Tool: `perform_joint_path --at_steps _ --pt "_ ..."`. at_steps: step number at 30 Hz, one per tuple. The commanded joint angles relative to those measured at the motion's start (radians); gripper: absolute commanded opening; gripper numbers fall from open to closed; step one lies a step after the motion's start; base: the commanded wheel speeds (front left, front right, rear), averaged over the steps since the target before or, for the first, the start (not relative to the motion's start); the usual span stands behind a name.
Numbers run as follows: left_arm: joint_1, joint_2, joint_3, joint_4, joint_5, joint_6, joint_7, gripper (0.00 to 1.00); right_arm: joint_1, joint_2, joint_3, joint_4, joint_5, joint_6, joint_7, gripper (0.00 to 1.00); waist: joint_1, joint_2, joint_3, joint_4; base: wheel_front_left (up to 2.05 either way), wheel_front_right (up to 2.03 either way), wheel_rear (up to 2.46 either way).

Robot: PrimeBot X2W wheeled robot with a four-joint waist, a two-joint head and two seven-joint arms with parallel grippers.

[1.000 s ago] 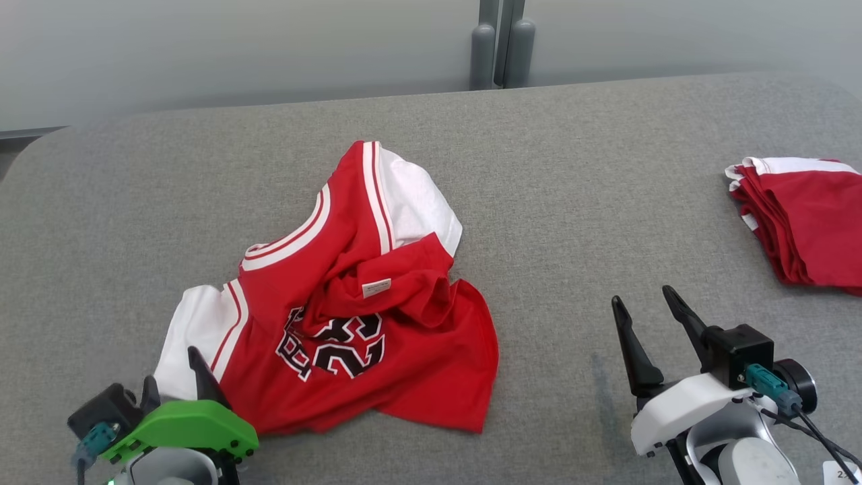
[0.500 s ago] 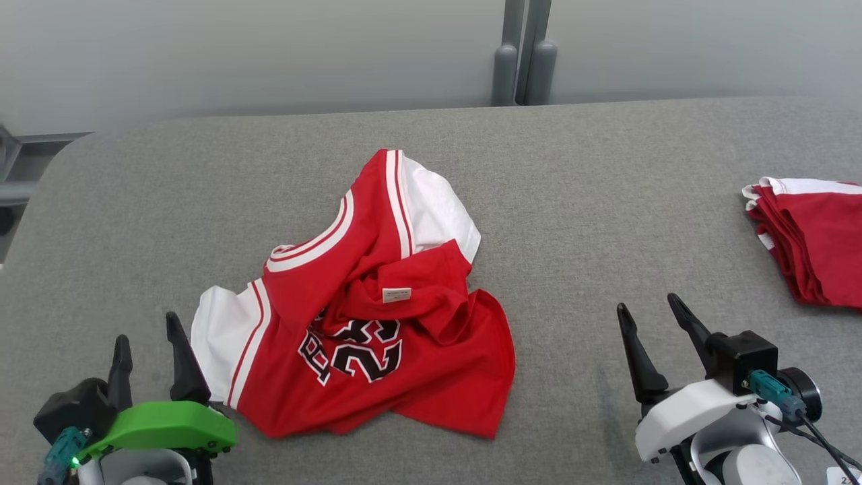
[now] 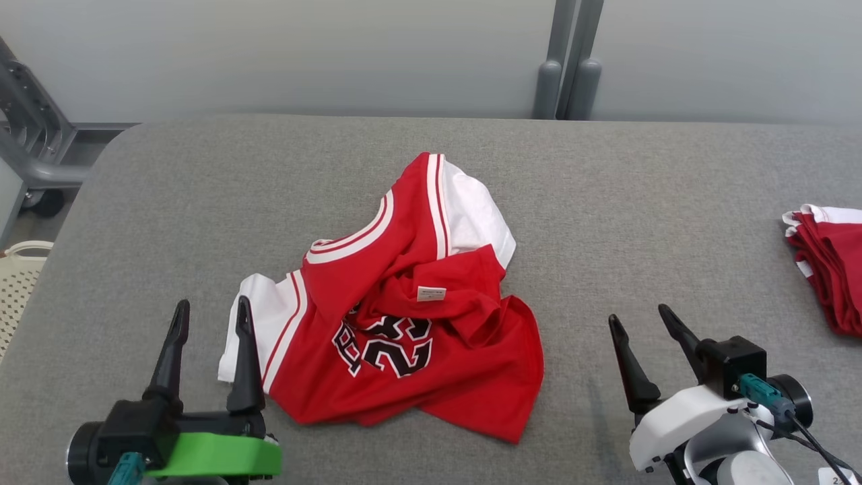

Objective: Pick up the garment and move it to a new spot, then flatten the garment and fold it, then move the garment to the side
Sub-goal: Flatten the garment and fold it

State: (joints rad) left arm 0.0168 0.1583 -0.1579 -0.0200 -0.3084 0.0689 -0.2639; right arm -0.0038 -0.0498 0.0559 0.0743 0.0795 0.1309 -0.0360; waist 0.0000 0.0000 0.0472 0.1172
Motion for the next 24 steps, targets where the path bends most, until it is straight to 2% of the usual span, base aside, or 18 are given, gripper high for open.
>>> perform_joint_path --at_steps 1,2,6,10,15,24 --pt "0.037 -0.018 0.015 0.0 0.039 -0.038 -0.001 1.0 0.016 -0.002 0.01 0.003 0.011 0.0 0.011 1.0 0.0 0.0 -0.01 0.022 0.0 0.0 0.0" --pt "0.037 -0.018 0.015 0.0 0.039 -0.038 -0.001 1.0 0.016 -0.002 0.01 0.003 0.011 0.0 0.011 1.0 0.0 0.0 -0.01 0.022 0.0 0.0 0.0" --pt "0.073 -0.04 0.034 0.038 0.089 -0.108 -0.001 1.0 0.032 -0.002 0.033 0.019 0.037 0.0 0.049 1.0 0.0 0.0 -0.022 0.043 0.0 0.0 0.0" --pt "0.08 -0.05 0.049 0.078 0.121 -0.145 -0.001 1.0 0.058 -0.002 0.063 0.032 0.08 0.0 0.092 1.0 0.0 0.0 -0.027 0.064 0.0 0.0 0.0" --pt "0.056 -0.063 0.06 0.101 0.142 -0.168 -0.001 1.0 0.069 -0.002 0.102 0.056 0.126 0.0 0.136 1.0 0.0 0.0 -0.019 0.088 0.0 0.0 0.0" --pt "0.017 -0.078 0.051 0.122 0.168 -0.187 -0.001 1.0 -0.019 -0.002 0.157 0.157 0.138 0.0 0.181 1.0 0.0 0.0 0.021 0.118 0.0 0.0 0.0"
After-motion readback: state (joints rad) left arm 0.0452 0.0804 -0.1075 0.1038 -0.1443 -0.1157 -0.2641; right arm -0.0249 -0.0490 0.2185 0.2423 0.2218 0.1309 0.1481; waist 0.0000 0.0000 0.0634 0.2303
